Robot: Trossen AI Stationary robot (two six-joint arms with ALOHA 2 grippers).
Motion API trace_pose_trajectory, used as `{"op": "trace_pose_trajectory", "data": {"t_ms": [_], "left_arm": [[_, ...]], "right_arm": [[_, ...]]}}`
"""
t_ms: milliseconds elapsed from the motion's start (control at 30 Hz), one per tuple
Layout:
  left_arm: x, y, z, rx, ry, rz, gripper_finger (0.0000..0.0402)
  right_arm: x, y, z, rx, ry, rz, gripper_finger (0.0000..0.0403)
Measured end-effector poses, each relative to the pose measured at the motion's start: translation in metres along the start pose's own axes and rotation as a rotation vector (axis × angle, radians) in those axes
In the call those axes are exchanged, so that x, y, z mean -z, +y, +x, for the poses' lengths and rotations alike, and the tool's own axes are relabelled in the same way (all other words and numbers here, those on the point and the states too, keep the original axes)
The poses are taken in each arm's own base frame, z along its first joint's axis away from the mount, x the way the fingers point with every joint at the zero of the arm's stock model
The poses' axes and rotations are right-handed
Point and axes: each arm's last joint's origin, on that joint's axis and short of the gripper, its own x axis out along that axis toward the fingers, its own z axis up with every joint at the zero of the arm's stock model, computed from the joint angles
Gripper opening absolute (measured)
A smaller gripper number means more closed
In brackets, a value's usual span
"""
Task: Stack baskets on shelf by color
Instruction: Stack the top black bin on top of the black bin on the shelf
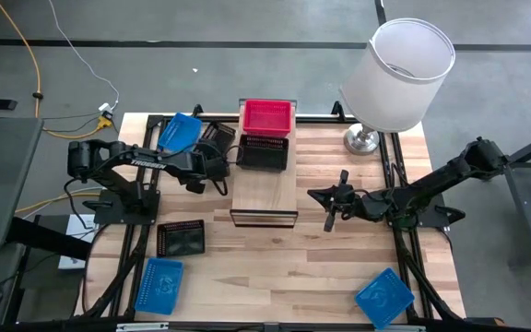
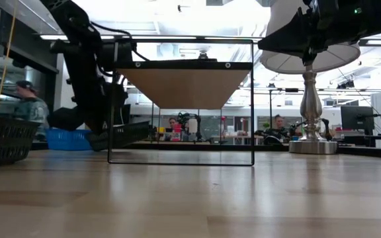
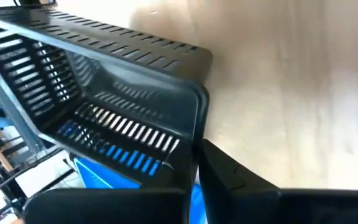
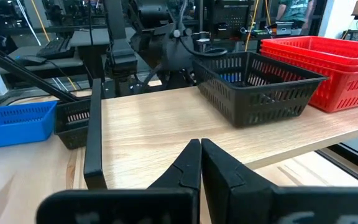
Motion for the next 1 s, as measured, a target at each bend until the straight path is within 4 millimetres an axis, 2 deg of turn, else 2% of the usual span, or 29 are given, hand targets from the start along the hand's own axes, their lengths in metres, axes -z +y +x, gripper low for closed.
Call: {"op": "trace_pose_trajectory", "data": {"t_ms": [167,400,767,900,1000], "left_arm": [[-0.001,-0.003,-0.014,0.002,0.034,-0.006,0.0004],[0.002,0.008,-0.050,-0.092,-0.017,-0.070,0.0002],[0.033,0.026,-0.119,-0.375,-0.142,-0.207,0.0001],[0.040,0.018,-0.137,-0.425,-0.217,-0.147,0.0001],[0.038,0.008,-0.148,-0.456,-0.264,-0.029,0.0000]], "right_arm": [[0.000,0.000,0.000,0.000,0.001,-0.001,0.0000],[0.000,0.000,0.000,0.000,0.001,-0.002,0.0000],[0.000,0.000,0.000,0.001,0.002,-0.002,0.0000],[0.000,0.000,0.000,0.001,0.002,-0.002,0.0000],[0.000,0.000,0.000,0.001,0.002,-0.002,0.0000]]}}
